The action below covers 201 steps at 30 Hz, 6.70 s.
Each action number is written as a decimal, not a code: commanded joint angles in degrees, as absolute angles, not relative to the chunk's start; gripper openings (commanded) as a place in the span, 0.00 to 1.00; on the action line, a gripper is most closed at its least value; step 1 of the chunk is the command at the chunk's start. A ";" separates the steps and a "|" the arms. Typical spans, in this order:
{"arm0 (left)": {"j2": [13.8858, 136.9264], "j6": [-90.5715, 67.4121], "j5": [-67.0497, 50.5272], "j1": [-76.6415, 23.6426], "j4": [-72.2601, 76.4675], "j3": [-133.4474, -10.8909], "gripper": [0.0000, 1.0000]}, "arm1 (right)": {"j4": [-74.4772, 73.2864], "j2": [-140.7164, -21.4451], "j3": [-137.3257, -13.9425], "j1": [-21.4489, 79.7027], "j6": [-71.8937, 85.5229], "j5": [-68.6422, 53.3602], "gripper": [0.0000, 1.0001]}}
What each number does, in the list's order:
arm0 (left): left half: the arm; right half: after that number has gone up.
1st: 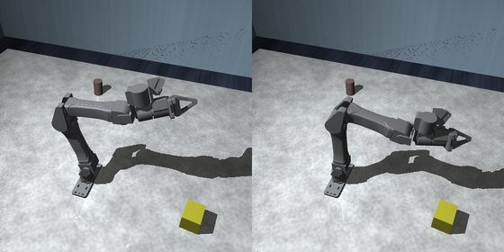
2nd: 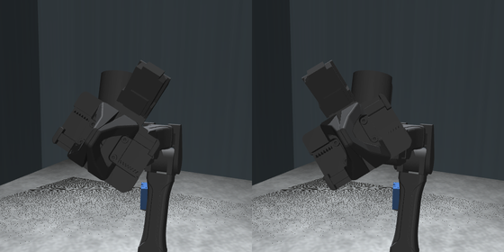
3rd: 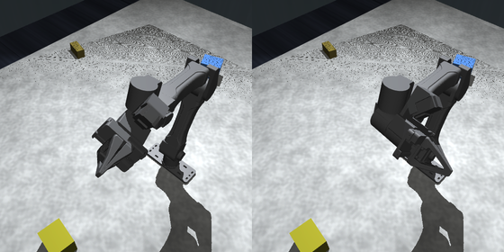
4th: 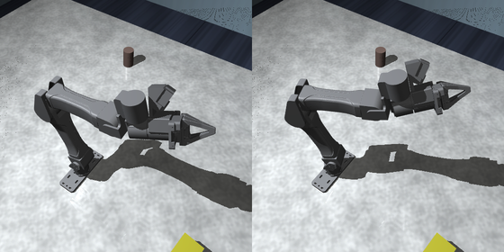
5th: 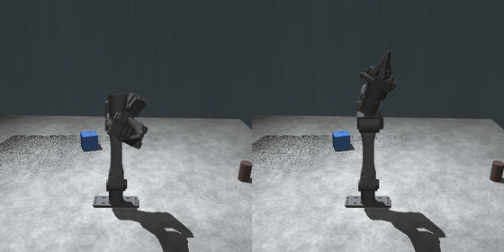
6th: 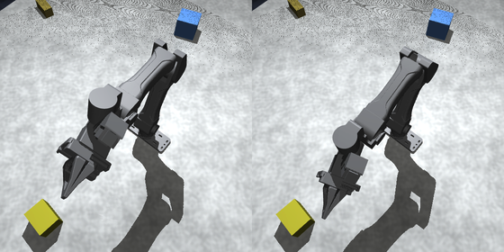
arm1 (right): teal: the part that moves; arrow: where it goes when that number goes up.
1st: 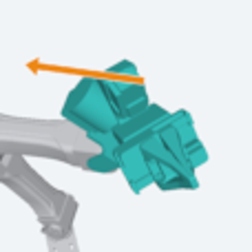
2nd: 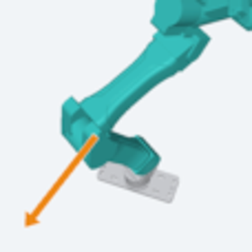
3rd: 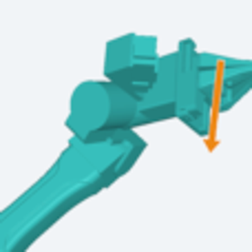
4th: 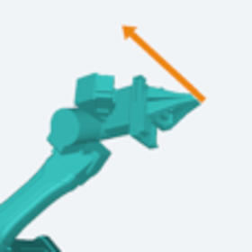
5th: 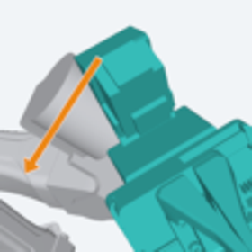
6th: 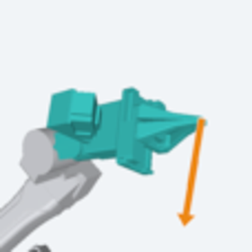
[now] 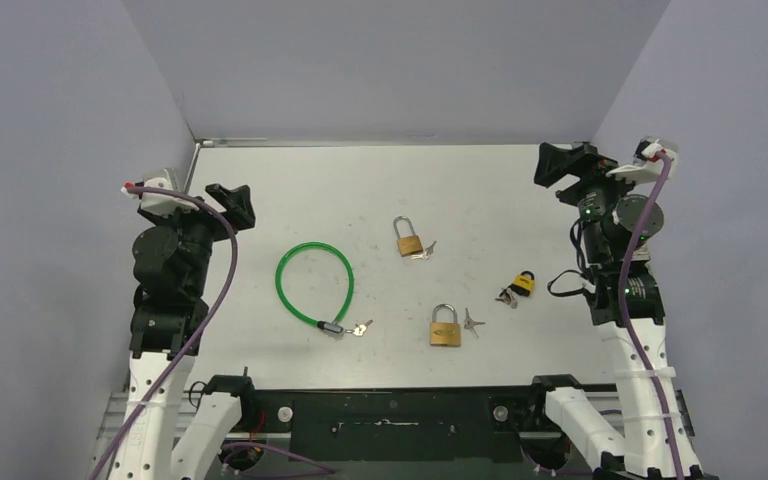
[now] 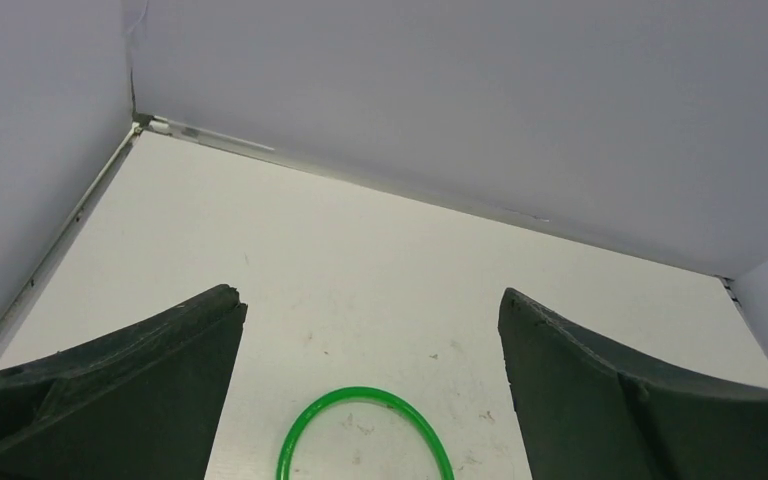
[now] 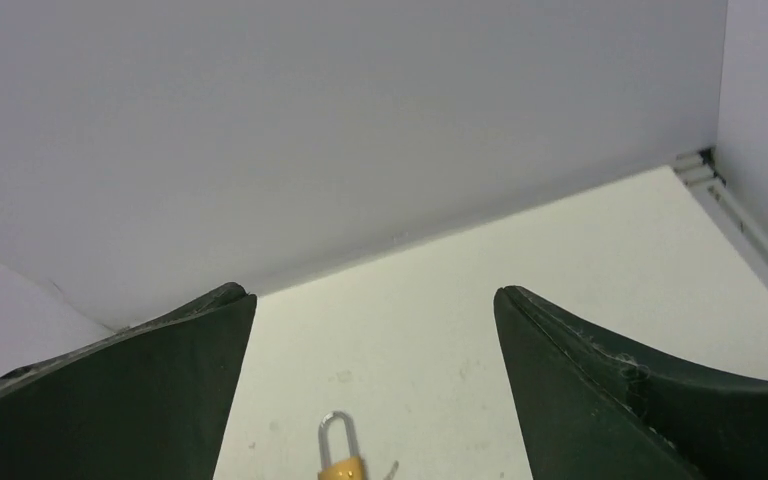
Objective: Unlock with the key
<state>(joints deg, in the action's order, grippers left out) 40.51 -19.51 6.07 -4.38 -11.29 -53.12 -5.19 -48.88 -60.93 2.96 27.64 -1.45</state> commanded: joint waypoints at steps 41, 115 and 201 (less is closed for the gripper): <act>44.04 -30.24 9.80 -4.13 -14.91 -41.17 0.97 | -17.48 -105.02 -67.73 60.67 13.85 -3.65 0.41; 58.34 -56.87 -8.96 -32.89 32.23 -25.58 0.02 | 6.89 -73.01 -50.24 49.77 45.85 -6.96 0.00; 44.22 -32.23 11.65 -34.23 -12.17 -44.07 0.86 | 25.57 -54.61 -30.12 46.67 38.42 -20.77 0.00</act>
<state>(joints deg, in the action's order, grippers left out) 40.12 -38.30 -0.32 -34.20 4.12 -40.14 28.05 -56.47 -31.46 46.85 40.60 -25.47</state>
